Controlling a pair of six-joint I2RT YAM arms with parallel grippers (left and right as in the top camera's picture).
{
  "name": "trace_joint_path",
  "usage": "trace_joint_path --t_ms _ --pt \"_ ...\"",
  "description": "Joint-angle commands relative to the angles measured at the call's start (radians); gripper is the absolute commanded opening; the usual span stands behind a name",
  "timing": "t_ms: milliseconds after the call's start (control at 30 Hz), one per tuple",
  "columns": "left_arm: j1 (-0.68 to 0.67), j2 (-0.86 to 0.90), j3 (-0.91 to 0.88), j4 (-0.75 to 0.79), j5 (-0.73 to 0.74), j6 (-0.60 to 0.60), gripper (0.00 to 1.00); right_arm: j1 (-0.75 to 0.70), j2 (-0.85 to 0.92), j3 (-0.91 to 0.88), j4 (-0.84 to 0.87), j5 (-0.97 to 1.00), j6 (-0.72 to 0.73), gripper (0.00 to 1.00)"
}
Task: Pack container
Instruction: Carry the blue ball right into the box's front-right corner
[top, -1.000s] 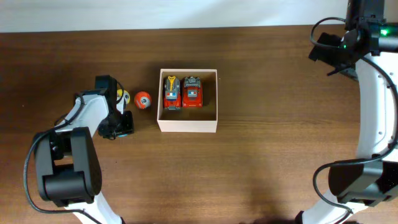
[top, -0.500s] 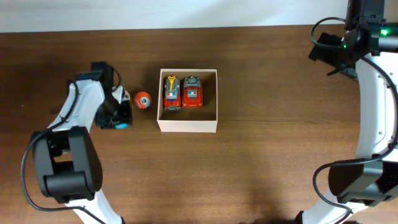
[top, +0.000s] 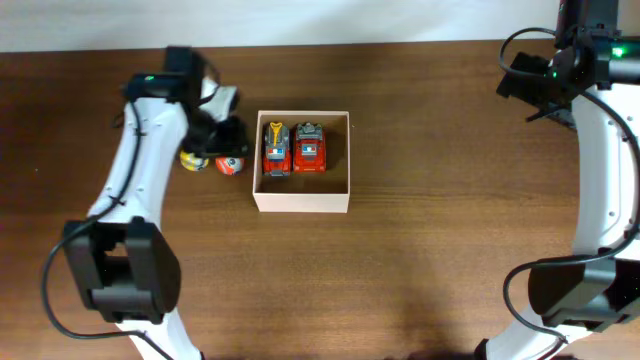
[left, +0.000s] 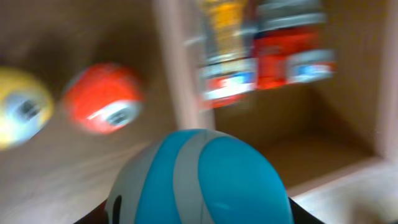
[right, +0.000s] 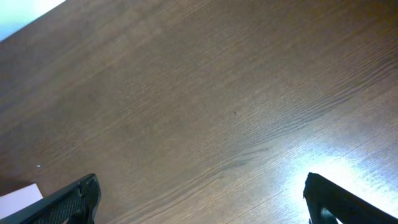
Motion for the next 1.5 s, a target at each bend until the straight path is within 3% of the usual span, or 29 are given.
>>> trace_joint_path --t_ms 0,267,467,733,1100,1267,1467 --pt "-0.095 0.0 0.053 0.002 0.078 0.093 0.52 0.0 0.006 -0.006 0.0 0.009 0.012 0.99" --pt "-0.235 0.0 0.05 -0.043 -0.029 0.113 0.52 0.0 0.006 -0.006 0.0 0.009 0.012 0.99" --pt "-0.258 0.0 0.043 -0.065 -0.18 0.005 0.52 0.0 0.006 -0.006 0.0 0.009 0.012 0.99" --pt "-0.257 0.0 -0.02 -0.069 -0.179 -0.112 0.52 0.0 0.006 -0.006 0.0 0.009 0.012 0.99" --pt "-0.257 0.0 -0.101 -0.053 -0.179 -0.119 0.53 0.0 0.006 -0.006 0.0 0.009 0.012 0.99" --pt "-0.257 0.0 -0.101 -0.049 -0.179 -0.119 0.68 0.0 0.006 -0.006 0.0 0.009 0.012 0.99" --pt "-0.257 0.0 -0.101 -0.035 -0.179 -0.119 0.73 0.0 0.006 -0.006 0.0 0.009 0.012 0.99"
